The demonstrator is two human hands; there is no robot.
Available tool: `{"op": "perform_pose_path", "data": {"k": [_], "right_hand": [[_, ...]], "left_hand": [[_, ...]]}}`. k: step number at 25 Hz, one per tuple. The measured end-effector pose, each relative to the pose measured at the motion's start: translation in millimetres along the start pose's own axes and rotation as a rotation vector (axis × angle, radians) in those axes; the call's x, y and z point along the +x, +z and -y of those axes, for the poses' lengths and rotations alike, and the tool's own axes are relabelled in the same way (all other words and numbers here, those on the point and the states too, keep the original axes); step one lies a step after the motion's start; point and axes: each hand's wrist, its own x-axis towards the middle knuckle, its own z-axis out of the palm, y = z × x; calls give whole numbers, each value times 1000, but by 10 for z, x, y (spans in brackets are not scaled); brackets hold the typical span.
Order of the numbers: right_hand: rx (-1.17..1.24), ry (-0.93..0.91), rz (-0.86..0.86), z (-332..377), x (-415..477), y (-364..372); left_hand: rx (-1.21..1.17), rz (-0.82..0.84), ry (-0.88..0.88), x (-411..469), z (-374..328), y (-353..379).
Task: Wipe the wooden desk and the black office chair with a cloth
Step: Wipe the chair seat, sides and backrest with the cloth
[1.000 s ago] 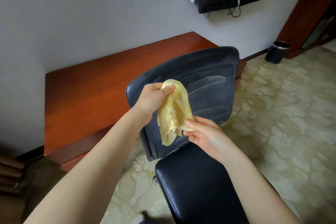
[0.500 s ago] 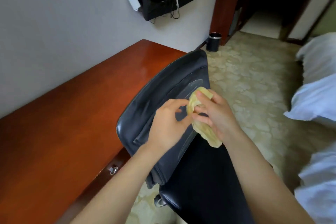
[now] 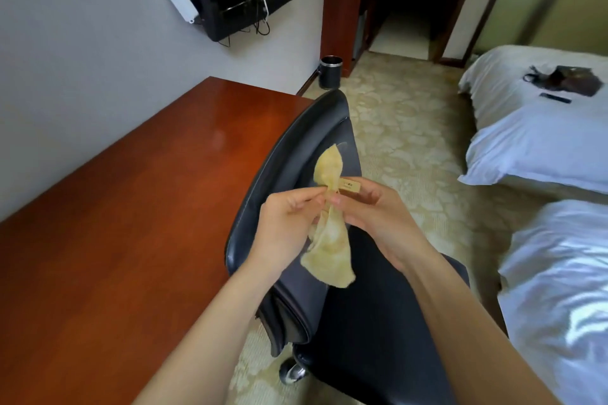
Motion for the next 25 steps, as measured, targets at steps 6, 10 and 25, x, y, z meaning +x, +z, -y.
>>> {"op": "perform_pose_path", "data": {"k": [6,10,25], "right_hand": [[-22,51,109,-7,39,-134],[-23,120,-130,49,176,-430],[-117,115,430,-67,99,-851]], "left_hand": [[35,2,4,25,-135,-64],[-58,-140,33,159,-348,-124],[101,298,24,1006,-1322,139]]}}
